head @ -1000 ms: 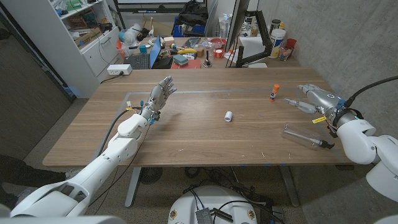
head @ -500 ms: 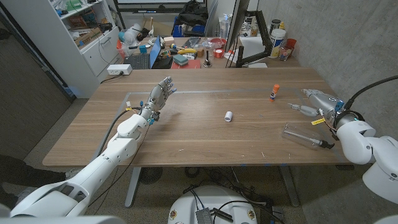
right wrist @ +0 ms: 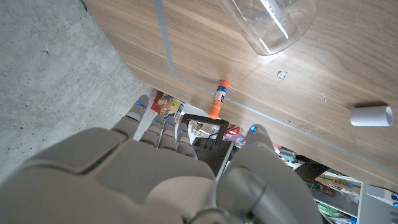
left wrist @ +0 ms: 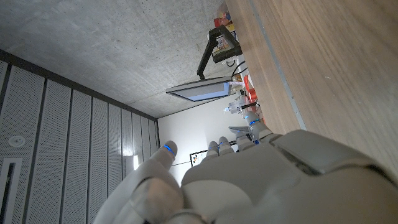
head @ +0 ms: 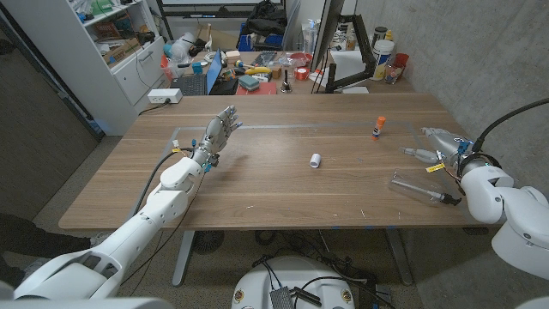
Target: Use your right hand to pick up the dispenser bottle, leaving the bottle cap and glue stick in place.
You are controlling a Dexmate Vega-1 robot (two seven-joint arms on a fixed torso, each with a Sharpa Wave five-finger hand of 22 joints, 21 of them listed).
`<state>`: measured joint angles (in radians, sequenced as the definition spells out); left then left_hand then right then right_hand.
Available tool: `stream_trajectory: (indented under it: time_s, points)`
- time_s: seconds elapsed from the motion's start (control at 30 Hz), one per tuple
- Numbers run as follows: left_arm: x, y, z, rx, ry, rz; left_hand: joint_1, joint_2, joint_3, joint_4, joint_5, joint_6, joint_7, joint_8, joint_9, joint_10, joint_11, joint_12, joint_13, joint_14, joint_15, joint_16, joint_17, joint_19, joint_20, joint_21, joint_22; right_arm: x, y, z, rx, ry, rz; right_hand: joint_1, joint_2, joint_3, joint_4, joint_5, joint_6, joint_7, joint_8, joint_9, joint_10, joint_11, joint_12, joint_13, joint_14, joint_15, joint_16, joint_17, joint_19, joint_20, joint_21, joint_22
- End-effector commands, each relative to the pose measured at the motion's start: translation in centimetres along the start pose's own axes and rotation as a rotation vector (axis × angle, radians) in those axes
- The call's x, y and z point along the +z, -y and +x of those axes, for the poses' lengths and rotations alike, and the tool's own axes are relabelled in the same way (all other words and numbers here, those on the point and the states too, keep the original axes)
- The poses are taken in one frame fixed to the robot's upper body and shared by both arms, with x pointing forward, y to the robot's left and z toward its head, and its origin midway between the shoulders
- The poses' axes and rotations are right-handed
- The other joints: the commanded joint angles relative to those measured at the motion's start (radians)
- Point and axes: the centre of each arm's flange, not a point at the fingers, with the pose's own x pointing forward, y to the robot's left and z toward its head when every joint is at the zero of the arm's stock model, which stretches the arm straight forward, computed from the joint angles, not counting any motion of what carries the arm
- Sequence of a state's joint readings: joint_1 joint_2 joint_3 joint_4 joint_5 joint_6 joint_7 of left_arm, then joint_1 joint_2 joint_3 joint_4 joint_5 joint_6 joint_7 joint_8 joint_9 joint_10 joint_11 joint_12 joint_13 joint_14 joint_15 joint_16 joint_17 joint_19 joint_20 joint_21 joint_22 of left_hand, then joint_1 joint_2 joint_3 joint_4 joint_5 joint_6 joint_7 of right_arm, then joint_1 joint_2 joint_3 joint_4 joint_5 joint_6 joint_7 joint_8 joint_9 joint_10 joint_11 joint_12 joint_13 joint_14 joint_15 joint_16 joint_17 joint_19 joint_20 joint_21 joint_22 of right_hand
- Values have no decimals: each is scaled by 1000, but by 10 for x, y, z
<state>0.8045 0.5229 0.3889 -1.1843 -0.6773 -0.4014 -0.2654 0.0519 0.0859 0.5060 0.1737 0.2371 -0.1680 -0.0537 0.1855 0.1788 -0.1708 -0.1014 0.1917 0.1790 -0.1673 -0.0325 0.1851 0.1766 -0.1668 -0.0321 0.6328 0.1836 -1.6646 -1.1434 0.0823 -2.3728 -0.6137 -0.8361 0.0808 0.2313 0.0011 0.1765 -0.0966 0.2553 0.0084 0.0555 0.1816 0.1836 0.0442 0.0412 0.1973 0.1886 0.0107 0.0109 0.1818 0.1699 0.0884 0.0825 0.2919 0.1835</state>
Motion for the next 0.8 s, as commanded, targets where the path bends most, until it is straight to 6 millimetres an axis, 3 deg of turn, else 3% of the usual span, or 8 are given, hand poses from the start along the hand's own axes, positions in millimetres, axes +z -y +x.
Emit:
stream_trajectory:
  time_s: [0.03, 0.37, 0.8]
  points:
    - [-1, -5, -3, 3, -5, 2, -6, 67, 6, -2, 4, -42, 2, 5, 5, -17, 4, 5, 2, -35, -22, 4, 4, -77, -12, -1, 3, -3, -8, 2, 34, -47, -14, 10, -6, 0, -4, 6, -8, 5, 2, 5, -2, 3, 4, 2, 15, 5, 5, 4, 3, 12, -4, 5]
    - [-2, -6, -1, 0, -8, 1, -6, 67, 6, -2, 4, -42, 2, 4, 5, -19, 4, 4, 2, -36, -21, 3, 4, -76, -11, -3, 3, -1, -12, 0, 50, -45, -20, 9, -11, -4, -5, 7, -11, 6, 4, 5, -1, 1, 6, 2, 22, 1, 7, 4, 6, 16, -5, 6]
    - [-4, -7, 1, -3, -12, -3, -6, 65, 6, -3, 4, -45, 1, 4, 5, -18, 1, 4, 2, -36, -21, 3, 3, -76, -13, -5, 3, 9, -15, -2, 73, -39, -111, 14, -34, -16, -15, 13, -25, 21, 3, 5, -1, -5, 8, 2, 30, -5, 6, 5, 17, -11, -7, 6]
